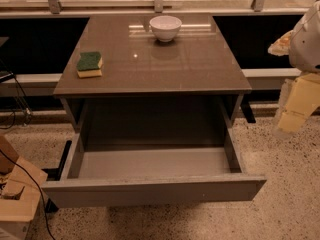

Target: Place sponge into top drawer

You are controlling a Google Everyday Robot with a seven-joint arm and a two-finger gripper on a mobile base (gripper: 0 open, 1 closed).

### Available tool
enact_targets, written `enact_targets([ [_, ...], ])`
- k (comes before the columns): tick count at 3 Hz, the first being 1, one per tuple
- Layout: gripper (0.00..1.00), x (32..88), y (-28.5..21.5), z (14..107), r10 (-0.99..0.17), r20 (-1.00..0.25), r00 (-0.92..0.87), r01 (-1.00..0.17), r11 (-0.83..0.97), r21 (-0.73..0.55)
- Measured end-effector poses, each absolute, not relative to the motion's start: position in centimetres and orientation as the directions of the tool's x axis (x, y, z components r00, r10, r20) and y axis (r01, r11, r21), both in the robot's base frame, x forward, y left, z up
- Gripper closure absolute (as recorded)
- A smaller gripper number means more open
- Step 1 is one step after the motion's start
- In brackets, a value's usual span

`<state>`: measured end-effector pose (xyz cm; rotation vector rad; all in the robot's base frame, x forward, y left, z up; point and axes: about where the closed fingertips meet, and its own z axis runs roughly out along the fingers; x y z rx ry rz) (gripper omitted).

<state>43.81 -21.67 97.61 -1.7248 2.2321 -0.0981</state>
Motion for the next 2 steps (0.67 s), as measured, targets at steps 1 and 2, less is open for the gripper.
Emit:
enact_targets([
  [1, 0.00, 43.9, -21.6, 97.8, -0.952, -0.214, -0.221, -0.929, 0.272, -0.251],
  [2, 0.00, 44.9, -20.4, 97.9, -0.950, -0.247, -0.193, -0.924, 0.261, -0.280],
])
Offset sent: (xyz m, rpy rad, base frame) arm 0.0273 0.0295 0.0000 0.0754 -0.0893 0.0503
